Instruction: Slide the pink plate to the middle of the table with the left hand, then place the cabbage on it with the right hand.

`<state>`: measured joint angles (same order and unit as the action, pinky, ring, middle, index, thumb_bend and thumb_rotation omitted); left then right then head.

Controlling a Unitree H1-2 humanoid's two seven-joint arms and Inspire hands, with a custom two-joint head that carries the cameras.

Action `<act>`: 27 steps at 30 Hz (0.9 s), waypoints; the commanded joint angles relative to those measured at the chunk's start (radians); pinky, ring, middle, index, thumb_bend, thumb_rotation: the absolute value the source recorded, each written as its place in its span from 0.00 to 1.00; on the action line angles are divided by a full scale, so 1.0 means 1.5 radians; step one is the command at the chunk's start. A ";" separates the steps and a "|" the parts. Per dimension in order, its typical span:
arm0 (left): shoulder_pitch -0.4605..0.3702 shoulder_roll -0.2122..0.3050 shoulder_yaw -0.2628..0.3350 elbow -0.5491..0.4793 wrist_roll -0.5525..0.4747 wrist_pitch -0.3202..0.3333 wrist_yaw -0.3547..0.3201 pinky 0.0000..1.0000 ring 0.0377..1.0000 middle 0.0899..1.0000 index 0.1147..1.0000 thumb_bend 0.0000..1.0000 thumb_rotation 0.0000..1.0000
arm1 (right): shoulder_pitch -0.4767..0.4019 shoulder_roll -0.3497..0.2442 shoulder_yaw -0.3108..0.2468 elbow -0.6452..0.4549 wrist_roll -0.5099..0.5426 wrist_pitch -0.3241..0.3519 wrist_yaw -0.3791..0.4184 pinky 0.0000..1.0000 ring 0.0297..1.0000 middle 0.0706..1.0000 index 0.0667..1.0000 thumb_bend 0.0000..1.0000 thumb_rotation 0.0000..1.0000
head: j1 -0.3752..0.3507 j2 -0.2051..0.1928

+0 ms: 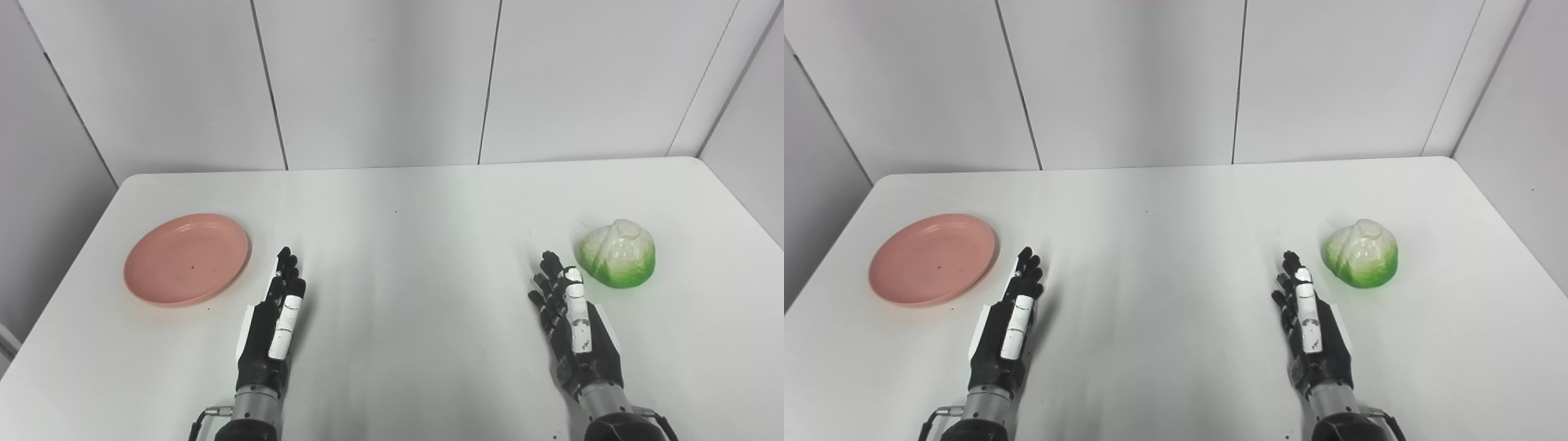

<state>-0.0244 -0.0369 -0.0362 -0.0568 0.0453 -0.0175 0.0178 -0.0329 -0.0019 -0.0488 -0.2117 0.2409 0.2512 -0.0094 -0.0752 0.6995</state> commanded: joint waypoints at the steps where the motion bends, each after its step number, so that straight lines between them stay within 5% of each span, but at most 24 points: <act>1: -0.014 -0.003 -0.002 -0.010 0.002 -0.013 0.002 1.00 1.00 1.00 1.00 0.85 0.91 | -0.008 0.006 -0.006 -0.003 0.008 -0.055 0.016 1.00 1.00 1.00 0.95 0.89 0.95 | 0.001 0.001; 27: -0.013 -0.013 -0.006 -0.002 0.008 -0.020 0.004 1.00 1.00 1.00 1.00 0.86 0.91 | -0.003 -0.005 -0.010 0.016 0.006 -0.102 0.045 1.00 0.99 0.99 0.94 0.88 0.88 | 0.017 -0.007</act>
<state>-0.0244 -0.0502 -0.0393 -0.0434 0.0476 -0.0176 0.0182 -0.0273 -0.0058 -0.0591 -0.1754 0.2407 0.1663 0.0368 -0.0506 0.6888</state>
